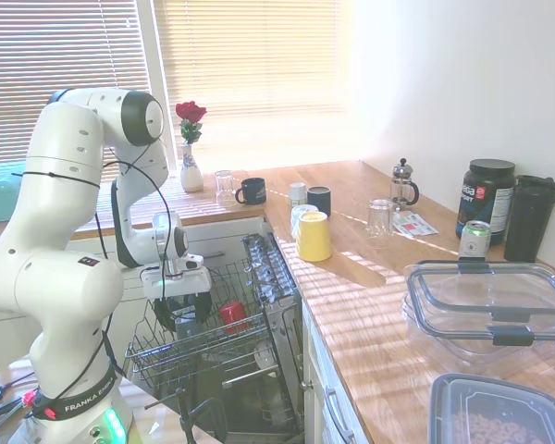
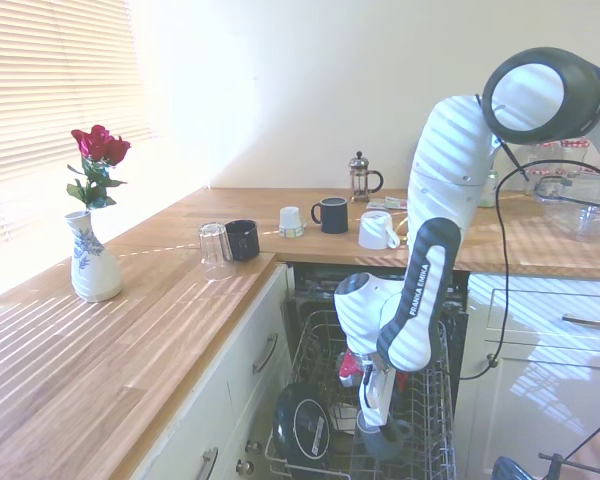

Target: Unload the mug from the dish rack

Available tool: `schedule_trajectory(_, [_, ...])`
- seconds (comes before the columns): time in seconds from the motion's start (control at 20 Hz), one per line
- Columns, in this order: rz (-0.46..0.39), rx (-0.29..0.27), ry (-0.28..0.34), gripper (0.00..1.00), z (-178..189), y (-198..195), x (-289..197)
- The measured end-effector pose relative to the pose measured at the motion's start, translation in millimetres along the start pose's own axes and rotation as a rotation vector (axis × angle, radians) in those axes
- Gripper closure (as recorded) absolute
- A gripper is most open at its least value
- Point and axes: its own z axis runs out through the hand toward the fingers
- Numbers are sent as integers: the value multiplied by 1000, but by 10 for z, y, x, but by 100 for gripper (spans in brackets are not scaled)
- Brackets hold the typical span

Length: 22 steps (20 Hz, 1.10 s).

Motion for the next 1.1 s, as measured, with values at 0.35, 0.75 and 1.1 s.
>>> schedule_trajectory(0.35, [-63, -20, 12, 0, 300, -23, 164])
schedule_trajectory(0.75, [-54, -45, 3, 100, 592, 1, 255])
schedule_trajectory(1.1, [-50, -25, 5, 100, 620, -15, 289])
